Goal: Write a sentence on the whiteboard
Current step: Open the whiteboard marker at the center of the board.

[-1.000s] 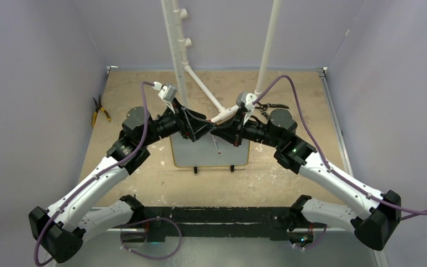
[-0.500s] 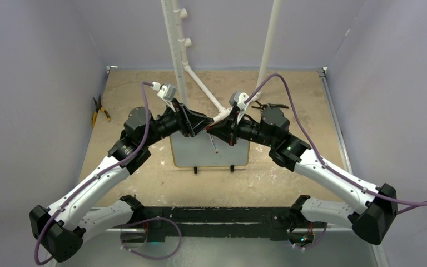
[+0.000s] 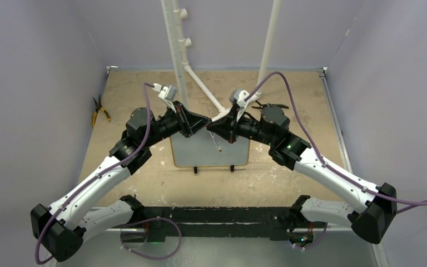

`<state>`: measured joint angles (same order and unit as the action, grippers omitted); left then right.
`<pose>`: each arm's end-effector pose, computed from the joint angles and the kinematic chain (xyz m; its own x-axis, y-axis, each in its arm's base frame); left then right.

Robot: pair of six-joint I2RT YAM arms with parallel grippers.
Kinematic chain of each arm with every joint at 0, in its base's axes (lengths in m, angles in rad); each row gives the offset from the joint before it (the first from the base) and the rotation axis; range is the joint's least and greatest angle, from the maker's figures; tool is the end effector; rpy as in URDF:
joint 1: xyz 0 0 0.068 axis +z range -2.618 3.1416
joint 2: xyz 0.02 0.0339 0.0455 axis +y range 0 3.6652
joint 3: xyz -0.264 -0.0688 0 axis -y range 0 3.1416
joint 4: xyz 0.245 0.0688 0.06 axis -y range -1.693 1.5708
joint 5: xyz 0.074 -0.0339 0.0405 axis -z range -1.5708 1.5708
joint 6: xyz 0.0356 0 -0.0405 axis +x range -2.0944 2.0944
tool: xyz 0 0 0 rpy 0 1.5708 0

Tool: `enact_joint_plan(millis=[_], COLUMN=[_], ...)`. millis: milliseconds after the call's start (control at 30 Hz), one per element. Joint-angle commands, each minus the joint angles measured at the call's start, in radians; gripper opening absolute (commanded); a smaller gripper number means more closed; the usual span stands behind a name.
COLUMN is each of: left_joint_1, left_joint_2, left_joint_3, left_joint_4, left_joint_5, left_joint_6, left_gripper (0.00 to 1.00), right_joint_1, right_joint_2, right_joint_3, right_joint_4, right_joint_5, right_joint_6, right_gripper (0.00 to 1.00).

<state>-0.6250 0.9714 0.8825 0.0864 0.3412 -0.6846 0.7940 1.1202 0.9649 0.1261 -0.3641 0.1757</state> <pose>0.1779 -0.1430 0.3692 -0.5218 -0.3583 -0.7741 0.6361 0.4413 -0.6330 0.1757 0.1969 0.3694 -0.1803 0.0496 -0.9824 -0.8983 0.3987 0.1850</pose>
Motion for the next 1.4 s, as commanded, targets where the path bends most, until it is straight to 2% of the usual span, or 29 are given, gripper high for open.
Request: enact_joint_plan(millis=[0,33,67,100,133,200,300,533,733,867,1033,1367], left_joint_1=[-0.001,-0.002,-0.002,-0.001,-0.002,-0.002,0.000,0.000,0.000,0.000,0.000,0.000], left_joint_2=[-0.002,-0.010,-0.022,-0.034,-0.046,-0.066,-0.096,-0.135,-0.155,-0.173,-0.173,-0.166], left_joint_3=[-0.011,-0.009,-0.008,-0.008,-0.008,-0.012,-0.031,-0.123,-0.193,-0.248,-0.283,-0.318], left_joint_4=[0.065,0.067,0.073,0.087,0.108,0.147,0.223,0.462,0.615,0.717,0.809,0.840], left_joint_5=[-0.005,-0.025,-0.042,-0.060,-0.073,-0.095,-0.129,-0.154,-0.180,-0.219,-0.232,-0.257], left_joint_6=[-0.048,-0.054,-0.065,-0.070,-0.087,-0.118,-0.167,-0.278,-0.353,-0.390,-0.427,-0.425], left_gripper=[0.00,0.00,0.00,0.00,0.00,0.00,0.00,0.00,0.00,0.00,0.00,0.00], right_joint_1=[0.010,0.010,0.010,0.010,0.010,0.010,0.010,0.010,0.010,0.011,0.010,0.010], right_joint_2=[-0.032,-0.044,-0.064,-0.079,-0.097,-0.133,-0.178,-0.207,-0.176,-0.135,-0.116,-0.092], right_joint_3=[0.027,0.015,-0.002,-0.028,-0.050,-0.101,-0.174,-0.310,-0.368,-0.352,-0.363,-0.338], right_joint_4=[0.067,0.084,0.105,0.130,0.153,0.217,0.361,0.675,0.863,0.895,0.916,0.928], right_joint_5=[0.037,0.050,0.061,0.065,0.066,0.077,0.078,0.094,0.069,0.022,0.022,0.009], right_joint_6=[-0.003,0.011,0.023,0.041,0.067,0.129,0.218,0.476,0.635,0.678,0.700,0.711], right_gripper=[0.02,0.14,0.37,0.52,0.63,0.77,0.86,0.87,0.81,0.75,0.73,0.62])
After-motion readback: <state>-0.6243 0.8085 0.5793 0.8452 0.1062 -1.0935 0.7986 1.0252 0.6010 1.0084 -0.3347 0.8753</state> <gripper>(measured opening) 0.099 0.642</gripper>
